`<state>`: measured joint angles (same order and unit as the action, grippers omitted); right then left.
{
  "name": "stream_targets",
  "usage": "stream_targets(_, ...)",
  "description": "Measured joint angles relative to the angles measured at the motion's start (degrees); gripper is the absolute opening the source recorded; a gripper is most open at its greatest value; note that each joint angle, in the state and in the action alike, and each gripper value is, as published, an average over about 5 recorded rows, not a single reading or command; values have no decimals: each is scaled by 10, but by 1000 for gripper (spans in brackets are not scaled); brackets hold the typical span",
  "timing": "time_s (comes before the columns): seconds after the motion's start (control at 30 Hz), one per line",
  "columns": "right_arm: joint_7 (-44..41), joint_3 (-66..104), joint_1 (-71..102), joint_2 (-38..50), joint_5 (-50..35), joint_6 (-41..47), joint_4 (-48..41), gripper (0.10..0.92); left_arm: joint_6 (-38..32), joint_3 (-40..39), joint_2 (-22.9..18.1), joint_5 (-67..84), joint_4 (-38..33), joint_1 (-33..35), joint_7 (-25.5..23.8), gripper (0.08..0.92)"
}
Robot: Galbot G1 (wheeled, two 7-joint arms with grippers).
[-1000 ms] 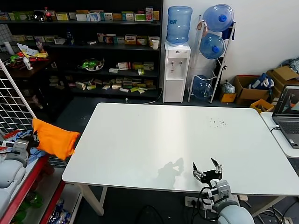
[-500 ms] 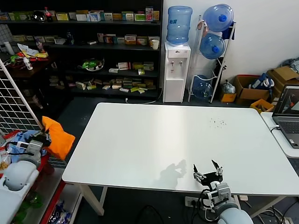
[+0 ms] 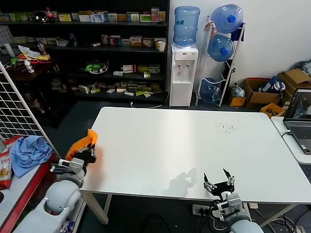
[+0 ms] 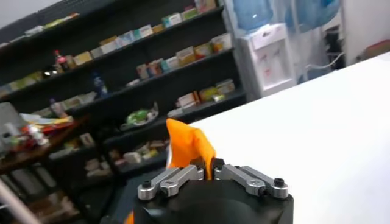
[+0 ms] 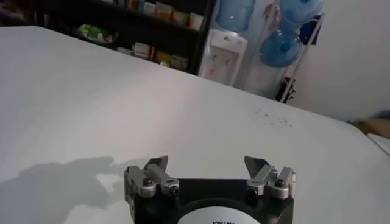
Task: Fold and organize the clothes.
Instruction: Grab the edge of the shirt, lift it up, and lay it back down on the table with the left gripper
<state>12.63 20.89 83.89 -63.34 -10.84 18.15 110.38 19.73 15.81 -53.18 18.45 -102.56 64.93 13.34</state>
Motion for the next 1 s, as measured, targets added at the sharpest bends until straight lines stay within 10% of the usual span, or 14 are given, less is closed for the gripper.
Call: stream_targets(1.0, 9, 45, 23, 12, 0, -16, -15, 823, -88, -211, -353, -46, 145, -67, 59, 148)
